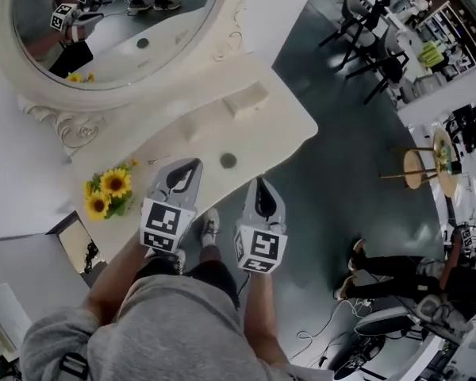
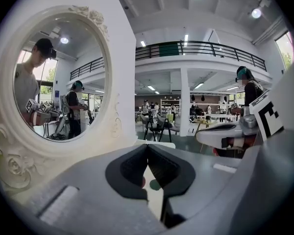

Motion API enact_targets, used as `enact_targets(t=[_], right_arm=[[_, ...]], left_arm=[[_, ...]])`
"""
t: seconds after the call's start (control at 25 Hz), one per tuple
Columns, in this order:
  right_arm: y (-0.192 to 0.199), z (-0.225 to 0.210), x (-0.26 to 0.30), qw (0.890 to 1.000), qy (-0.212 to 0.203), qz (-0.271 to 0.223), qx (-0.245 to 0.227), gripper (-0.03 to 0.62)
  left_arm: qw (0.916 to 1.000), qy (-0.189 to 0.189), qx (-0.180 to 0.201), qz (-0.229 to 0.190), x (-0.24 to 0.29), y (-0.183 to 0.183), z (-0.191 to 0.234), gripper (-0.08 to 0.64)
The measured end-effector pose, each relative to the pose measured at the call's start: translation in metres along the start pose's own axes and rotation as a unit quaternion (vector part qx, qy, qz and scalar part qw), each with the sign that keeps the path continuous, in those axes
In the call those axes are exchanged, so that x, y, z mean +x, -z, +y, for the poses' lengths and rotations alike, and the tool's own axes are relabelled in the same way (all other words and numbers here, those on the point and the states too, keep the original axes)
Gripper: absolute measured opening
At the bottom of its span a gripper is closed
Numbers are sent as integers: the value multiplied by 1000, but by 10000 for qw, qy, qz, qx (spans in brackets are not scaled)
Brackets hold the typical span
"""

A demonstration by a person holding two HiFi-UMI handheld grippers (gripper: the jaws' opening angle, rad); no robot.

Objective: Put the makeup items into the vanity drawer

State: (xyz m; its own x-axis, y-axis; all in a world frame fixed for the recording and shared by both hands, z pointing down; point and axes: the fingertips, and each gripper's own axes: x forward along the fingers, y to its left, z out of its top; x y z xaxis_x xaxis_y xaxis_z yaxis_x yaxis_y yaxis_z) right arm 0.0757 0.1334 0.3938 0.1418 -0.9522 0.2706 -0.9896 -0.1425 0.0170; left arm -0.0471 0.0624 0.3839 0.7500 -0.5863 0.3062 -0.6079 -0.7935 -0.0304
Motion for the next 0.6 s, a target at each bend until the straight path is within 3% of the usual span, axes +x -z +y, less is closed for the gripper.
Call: enact_targets(t=[0.6], right_arm=[[99,-5,96,9899,-806,1150,192,5]], left_arm=[[9919,-499,-588,1010,70,88,28,11]])
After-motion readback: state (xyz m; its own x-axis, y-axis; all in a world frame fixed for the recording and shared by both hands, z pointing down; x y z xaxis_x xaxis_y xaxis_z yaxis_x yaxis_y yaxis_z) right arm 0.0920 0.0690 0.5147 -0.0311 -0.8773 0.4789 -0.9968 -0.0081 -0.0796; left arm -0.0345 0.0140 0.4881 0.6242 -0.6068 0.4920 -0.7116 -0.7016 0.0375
